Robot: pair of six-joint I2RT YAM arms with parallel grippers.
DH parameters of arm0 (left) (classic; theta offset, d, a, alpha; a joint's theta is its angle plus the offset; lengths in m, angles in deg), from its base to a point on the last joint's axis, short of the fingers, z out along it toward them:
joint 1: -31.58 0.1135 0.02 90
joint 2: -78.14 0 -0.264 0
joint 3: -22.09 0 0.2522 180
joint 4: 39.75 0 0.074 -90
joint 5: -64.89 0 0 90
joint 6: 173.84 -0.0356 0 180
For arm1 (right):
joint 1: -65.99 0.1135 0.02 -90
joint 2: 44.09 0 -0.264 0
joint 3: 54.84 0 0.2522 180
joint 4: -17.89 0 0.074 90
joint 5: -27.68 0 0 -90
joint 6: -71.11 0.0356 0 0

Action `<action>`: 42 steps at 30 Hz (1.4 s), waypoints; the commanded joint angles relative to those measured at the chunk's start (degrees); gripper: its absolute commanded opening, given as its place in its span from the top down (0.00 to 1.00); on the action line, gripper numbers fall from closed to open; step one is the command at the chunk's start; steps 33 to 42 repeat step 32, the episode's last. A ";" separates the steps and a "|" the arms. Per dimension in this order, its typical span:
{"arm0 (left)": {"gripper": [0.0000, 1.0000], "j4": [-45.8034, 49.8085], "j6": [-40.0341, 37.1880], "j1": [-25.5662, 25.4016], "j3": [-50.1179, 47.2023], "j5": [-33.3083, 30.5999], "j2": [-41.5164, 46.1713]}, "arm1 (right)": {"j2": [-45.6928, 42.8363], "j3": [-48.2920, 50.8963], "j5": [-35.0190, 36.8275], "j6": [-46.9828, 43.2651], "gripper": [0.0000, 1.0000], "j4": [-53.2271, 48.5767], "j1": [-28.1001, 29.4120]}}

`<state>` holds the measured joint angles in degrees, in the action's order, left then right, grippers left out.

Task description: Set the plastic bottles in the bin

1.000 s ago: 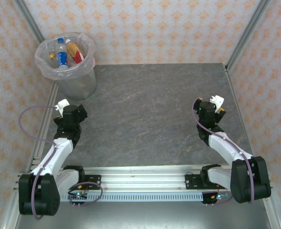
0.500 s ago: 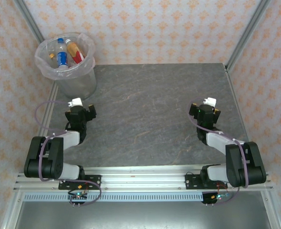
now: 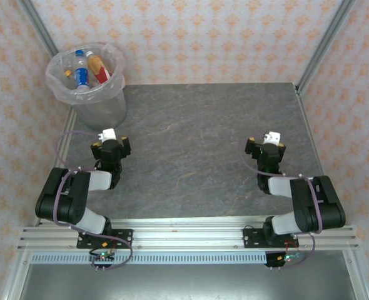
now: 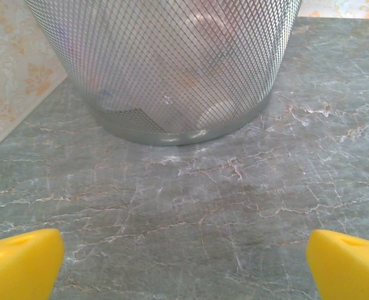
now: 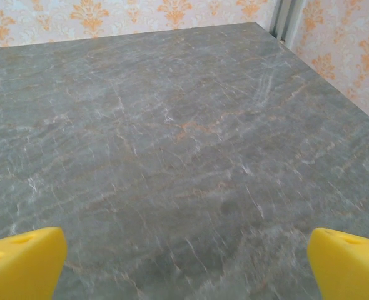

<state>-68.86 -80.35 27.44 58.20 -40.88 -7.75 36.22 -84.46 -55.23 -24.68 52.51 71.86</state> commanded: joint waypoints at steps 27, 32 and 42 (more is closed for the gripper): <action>0.00 -1.87 -0.53 -0.07 0.68 -3.04 0.46 | 7.07 -7.44 -13.29 2.27 0.01 -2.41 -6.20; 0.00 -2.13 -0.59 -0.06 0.50 -2.98 0.45 | 7.02 -7.44 -13.19 2.29 0.01 -2.40 -6.17; 0.00 -2.13 -0.59 -0.06 0.50 -2.98 0.45 | 7.02 -7.44 -13.19 2.29 0.01 -2.40 -6.17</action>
